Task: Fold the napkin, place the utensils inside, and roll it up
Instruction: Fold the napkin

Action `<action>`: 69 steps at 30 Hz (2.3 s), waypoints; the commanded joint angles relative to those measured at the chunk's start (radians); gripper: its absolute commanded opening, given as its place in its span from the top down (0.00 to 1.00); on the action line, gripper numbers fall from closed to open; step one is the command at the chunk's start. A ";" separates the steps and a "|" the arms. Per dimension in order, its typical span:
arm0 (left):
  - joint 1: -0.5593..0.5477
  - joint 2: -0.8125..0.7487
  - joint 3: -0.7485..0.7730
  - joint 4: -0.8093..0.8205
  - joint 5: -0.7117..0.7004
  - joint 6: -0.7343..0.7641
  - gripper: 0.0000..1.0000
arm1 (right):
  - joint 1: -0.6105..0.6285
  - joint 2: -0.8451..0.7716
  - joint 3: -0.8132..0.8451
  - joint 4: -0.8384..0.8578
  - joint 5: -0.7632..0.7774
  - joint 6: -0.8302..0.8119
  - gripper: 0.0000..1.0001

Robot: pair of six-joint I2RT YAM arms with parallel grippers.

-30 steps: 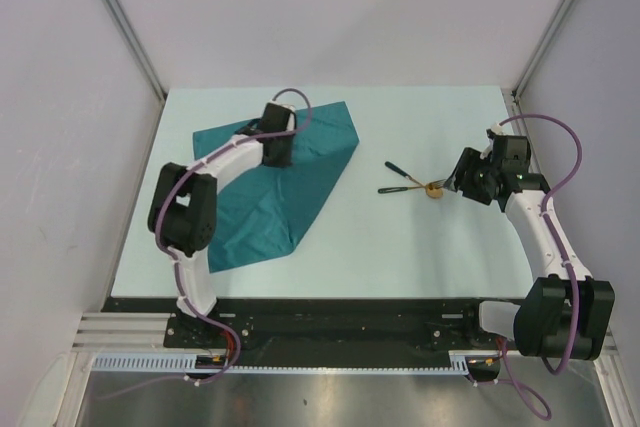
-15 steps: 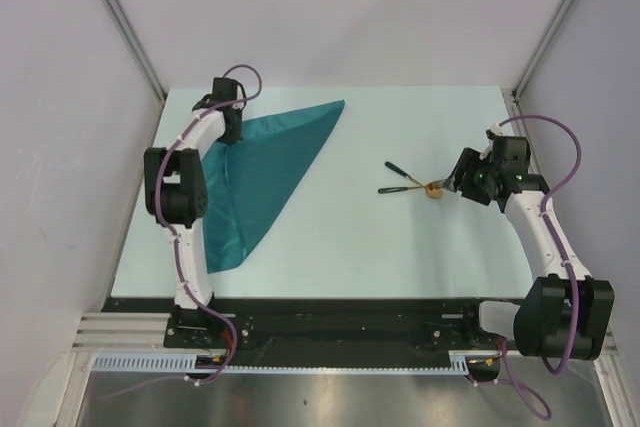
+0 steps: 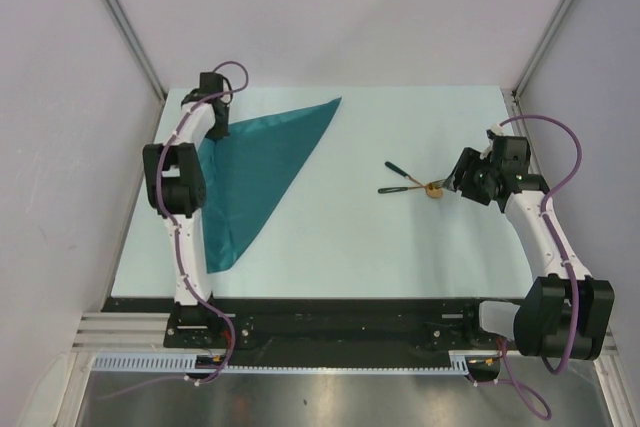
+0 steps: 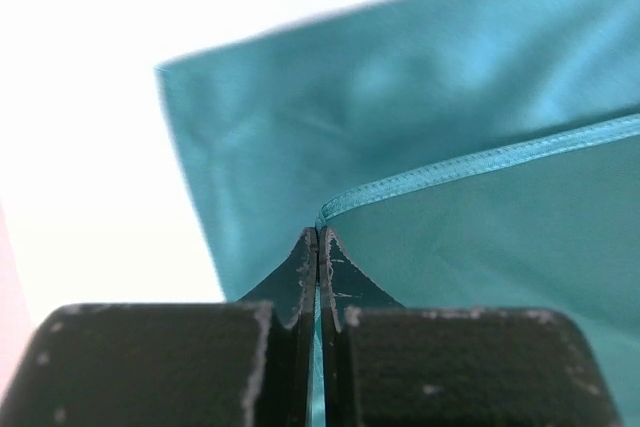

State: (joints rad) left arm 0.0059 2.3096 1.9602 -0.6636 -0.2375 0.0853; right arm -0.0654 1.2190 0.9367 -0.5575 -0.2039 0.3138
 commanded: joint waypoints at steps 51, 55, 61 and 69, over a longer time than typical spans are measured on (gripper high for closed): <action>0.155 0.252 0.393 0.002 0.101 0.090 0.99 | 0.087 0.040 0.021 0.002 0.078 0.042 0.39; 0.157 0.260 0.396 0.007 0.098 0.097 0.99 | 0.096 0.048 0.017 0.004 0.087 0.044 0.39; 0.157 0.269 0.402 0.022 0.099 0.106 0.97 | 0.113 0.062 0.019 0.010 0.089 0.047 0.39; 0.155 0.284 0.414 0.036 0.112 0.111 0.95 | 0.131 0.076 0.014 0.014 0.103 0.056 0.38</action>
State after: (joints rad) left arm 0.1589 2.5774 2.3234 -0.6594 -0.1280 0.1688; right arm 0.0525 1.2858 0.9367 -0.5636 -0.1226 0.3500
